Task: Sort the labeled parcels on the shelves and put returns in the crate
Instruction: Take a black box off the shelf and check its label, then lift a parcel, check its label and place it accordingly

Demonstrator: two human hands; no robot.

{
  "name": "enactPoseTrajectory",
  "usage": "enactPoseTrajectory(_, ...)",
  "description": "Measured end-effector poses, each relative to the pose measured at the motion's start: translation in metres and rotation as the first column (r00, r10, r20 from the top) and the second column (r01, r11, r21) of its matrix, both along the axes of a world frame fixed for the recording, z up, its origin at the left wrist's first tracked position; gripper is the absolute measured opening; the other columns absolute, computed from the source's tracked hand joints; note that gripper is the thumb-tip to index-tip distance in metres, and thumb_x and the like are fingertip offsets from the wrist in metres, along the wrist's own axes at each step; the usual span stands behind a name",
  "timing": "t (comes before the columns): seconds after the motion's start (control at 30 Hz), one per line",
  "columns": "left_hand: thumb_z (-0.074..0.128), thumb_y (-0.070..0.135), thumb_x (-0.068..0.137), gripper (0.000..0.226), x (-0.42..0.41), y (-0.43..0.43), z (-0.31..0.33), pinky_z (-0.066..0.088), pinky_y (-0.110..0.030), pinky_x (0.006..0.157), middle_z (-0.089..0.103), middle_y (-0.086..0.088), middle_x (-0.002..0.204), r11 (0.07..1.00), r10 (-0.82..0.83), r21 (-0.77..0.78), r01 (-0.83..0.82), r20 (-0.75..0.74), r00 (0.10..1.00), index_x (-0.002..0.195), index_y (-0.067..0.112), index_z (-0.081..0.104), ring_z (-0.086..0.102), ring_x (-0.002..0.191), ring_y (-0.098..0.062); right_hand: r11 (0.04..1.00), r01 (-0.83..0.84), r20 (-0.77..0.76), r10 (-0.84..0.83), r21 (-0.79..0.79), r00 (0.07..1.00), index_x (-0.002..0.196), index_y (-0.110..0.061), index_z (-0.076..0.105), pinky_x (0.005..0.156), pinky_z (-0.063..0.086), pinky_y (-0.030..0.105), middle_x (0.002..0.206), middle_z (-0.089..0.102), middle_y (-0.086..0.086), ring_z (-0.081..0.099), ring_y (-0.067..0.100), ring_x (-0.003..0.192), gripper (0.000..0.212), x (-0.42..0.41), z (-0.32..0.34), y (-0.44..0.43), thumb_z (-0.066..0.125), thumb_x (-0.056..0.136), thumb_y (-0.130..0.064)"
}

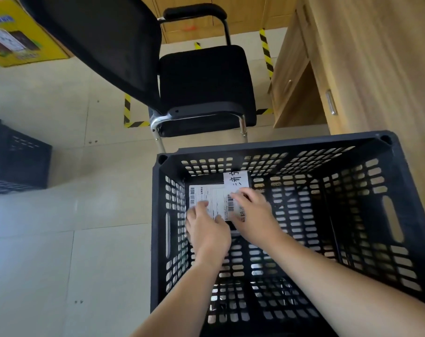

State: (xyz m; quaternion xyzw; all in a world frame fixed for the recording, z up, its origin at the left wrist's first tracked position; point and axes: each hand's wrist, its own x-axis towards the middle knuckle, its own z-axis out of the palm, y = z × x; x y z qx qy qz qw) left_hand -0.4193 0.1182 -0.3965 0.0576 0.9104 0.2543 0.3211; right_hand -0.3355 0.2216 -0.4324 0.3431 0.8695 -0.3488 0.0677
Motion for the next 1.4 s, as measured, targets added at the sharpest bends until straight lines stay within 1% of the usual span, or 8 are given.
enactPoseTrajectory(0.1, 0.048, 0.013, 0.101, 0.059, -0.008, -0.006, -0.015, 0.019, -0.048, 0.124, 0.012, 0.000, 0.168, 0.948, -0.312, -0.089, 0.307, -0.054, 0.948, 0.156, 0.026, 0.030, 0.009, 0.154, -0.023, 0.998, -0.057, 0.051, 0.055, 0.037, 0.997, 0.148, -0.027, 0.052, 0.116, 0.032, 0.047, 0.149, 0.040, -0.007, 0.029, 0.019, 0.141, 0.052, -0.004, -0.003, -0.004, 0.063, 0.097, -0.032)
enactPoseTrajectory(0.27, 0.051, 0.009, 0.100, 0.078, -0.006, -0.020, -0.017, 0.010, -0.047, 0.128, -0.009, 0.007, 0.170, 0.893, -0.432, -0.136, 0.428, 0.003, 0.902, 0.163, 0.027, 0.010, -0.009, 0.157, -0.021, 0.996, -0.089, 0.122, 0.084, 0.030, 0.989, 0.155, -0.028, 0.040, 0.120, 0.023, 0.044, 0.156, 0.030, -0.007, 0.022, 0.019, 0.148, 0.057, -0.004, 0.003, -0.008, 0.056, 0.100, -0.030)
enactPoseTrajectory(0.47, 0.054, 0.018, 0.101, 0.057, -0.006, -0.014, 0.046, 0.022, -0.048, 0.126, 0.027, -0.001, 0.165, 0.906, -0.423, -0.065, 0.419, -0.071, 0.903, 0.155, 0.021, 0.037, 0.017, 0.154, -0.023, 0.999, 0.031, 0.097, -0.029, -0.018, 0.995, 0.156, -0.030, 0.036, 0.123, 0.025, 0.044, 0.161, 0.028, -0.006, 0.029, 0.019, 0.149, 0.061, 0.017, 0.076, -0.002, 0.060, 0.100, -0.030)
enactPoseTrajectory(0.67, 0.056, 0.022, 0.101, 0.043, -0.015, 0.032, 0.169, 0.035, -0.036, 0.118, 0.051, 0.005, 0.147, 0.797, -0.544, 0.092, 0.597, -0.318, 0.776, 0.144, 0.023, 0.054, 0.042, 0.139, -0.016, 0.982, 0.121, -0.066, -0.112, 0.147, 0.992, 0.157, -0.032, 0.033, 0.121, 0.030, 0.043, 0.158, 0.031, -0.009, 0.030, 0.017, 0.148, 0.063, 0.049, 0.206, 0.027, 0.058, 0.100, -0.038)
enactPoseTrajectory(0.9, 0.056, 0.035, 0.098, 0.044, 0.000, 0.086, 0.323, 0.046, -0.044, 0.110, 0.054, 0.007, 0.143, 0.479, -0.684, 0.043, 0.877, -0.607, 0.404, 0.142, 0.030, 0.054, 0.049, 0.133, -0.018, 0.858, 0.383, -0.188, -0.338, 0.341, 0.922, 0.155, -0.031, 0.040, 0.116, 0.040, 0.044, 0.164, 0.027, -0.007, 0.039, 0.021, 0.146, 0.058, 0.090, 0.368, 0.043, 0.057, 0.101, -0.045)
enactPoseTrajectory(1.13, 0.062, 0.043, 0.096, 0.047, 0.078, 0.092, 0.437, 0.045, -0.040, 0.110, 0.052, 0.005, 0.142, 0.092, -0.655, 0.030, 0.995, -0.751, 0.083, 0.140, 0.029, 0.054, 0.049, 0.132, -0.019, 0.554, 0.641, -0.268, -0.609, 0.531, 0.747, 0.156, -0.035, 0.037, 0.113, 0.043, 0.047, 0.159, 0.035, -0.005, 0.042, 0.026, 0.141, 0.068, 0.184, 0.480, -0.027, 0.061, 0.095, -0.052)
enactPoseTrajectory(1.27, 0.064, 0.045, 0.096, 0.049, 0.172, 0.062, 0.470, 0.043, -0.034, 0.106, 0.051, 0.007, 0.144, -0.230, -0.614, 0.041, 0.972, -0.781, -0.112, 0.142, 0.031, 0.053, 0.053, 0.126, -0.017, 0.369, 0.742, -0.272, -0.764, 0.559, 0.585, 0.155, -0.034, 0.038, 0.117, 0.037, 0.044, 0.160, 0.035, -0.005, 0.038, 0.023, 0.144, 0.065, 0.270, 0.517, -0.109, 0.061, 0.096, -0.050)
enactPoseTrajectory(1.4, 0.067, 0.043, 0.094, 0.053, 0.287, 0.012, 0.488, 0.043, -0.031, 0.104, 0.053, 0.004, 0.142, -0.527, -0.504, 0.016, 0.850, -0.811, -0.297, 0.143, 0.030, 0.053, 0.053, 0.129, -0.019, 0.111, 0.802, -0.294, -0.893, 0.587, 0.339, 0.155, -0.032, 0.037, 0.117, 0.038, 0.046, 0.159, 0.037, -0.004, 0.041, 0.021, 0.143, 0.067, 0.360, 0.528, -0.208, 0.061, 0.096, -0.050)
